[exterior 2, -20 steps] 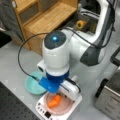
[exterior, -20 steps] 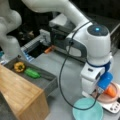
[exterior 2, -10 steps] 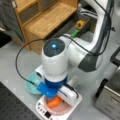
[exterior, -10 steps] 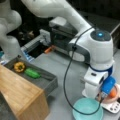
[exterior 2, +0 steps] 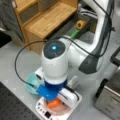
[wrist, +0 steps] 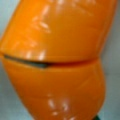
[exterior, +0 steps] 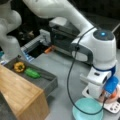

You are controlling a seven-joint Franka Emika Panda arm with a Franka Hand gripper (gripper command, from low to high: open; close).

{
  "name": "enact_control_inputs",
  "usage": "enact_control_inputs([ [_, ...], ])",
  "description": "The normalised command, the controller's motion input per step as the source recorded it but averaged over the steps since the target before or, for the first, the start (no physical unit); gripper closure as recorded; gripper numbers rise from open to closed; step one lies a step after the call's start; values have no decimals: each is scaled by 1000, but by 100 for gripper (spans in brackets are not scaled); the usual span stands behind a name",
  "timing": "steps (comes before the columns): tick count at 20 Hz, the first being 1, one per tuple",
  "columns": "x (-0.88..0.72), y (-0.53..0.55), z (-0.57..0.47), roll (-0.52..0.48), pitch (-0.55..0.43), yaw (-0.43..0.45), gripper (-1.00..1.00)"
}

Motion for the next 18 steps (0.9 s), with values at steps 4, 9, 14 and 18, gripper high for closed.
enact_control_inputs([
  [4,303,108,72,-292,142,66,-100],
  [9,315,69,73,-266,122,62,-100],
  [14,324,56,76,-263,118,68,-100],
  [18,326,68,81,-261,117,71,-100],
])
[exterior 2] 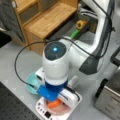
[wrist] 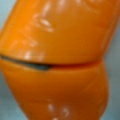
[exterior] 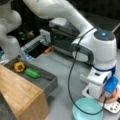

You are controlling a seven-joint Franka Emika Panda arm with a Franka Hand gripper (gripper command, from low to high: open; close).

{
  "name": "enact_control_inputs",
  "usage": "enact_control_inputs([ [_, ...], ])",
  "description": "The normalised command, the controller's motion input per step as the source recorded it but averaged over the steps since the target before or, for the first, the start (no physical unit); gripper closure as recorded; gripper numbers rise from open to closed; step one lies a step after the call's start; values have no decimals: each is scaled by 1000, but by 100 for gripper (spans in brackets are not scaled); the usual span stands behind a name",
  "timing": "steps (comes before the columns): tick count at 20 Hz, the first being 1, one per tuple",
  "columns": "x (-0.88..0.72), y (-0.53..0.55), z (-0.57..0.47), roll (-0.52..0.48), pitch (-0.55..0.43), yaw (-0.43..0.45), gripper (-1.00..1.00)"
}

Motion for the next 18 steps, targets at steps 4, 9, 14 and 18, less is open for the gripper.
enact_control_inputs([
  [4,327,73,84,-260,116,72,-100],
  [9,326,76,81,-261,90,71,100],
  [14,325,78,51,-247,60,73,100],
  [18,315,59,22,-237,68,80,100],
])
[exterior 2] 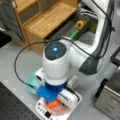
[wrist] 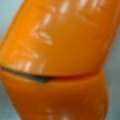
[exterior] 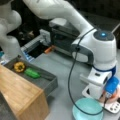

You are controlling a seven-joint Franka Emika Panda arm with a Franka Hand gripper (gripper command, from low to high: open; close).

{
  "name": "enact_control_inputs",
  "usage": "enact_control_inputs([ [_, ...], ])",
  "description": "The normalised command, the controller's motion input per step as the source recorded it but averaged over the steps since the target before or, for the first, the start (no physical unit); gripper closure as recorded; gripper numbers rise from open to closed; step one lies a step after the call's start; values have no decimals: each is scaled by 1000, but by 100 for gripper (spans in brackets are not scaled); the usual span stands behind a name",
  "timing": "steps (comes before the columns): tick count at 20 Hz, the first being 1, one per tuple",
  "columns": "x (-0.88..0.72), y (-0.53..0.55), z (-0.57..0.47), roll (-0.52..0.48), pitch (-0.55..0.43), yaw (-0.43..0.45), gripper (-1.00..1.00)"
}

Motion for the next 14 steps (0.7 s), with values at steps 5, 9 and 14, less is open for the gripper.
enact_control_inputs([
  [5,307,34,51,-238,81,84,100],
  [9,295,36,81,-234,82,84,100],
  [14,264,55,87,-234,91,78,100],
])
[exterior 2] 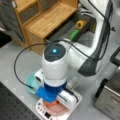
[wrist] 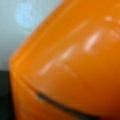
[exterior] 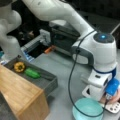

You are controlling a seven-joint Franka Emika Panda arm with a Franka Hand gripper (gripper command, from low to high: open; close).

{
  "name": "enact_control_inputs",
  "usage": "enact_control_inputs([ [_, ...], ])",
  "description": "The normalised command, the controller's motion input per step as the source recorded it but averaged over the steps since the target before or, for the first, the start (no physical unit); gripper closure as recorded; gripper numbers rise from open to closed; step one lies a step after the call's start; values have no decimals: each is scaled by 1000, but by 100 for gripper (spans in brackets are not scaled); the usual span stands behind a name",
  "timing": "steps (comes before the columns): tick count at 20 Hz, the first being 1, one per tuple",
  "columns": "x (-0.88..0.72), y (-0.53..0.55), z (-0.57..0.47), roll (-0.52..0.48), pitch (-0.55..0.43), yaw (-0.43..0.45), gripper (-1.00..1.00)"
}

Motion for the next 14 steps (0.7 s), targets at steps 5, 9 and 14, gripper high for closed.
enact_control_inputs([
  [5,200,58,173,-228,107,85,100],
  [9,76,55,353,-201,140,109,100],
  [14,-14,0,291,-171,175,225,100],
])
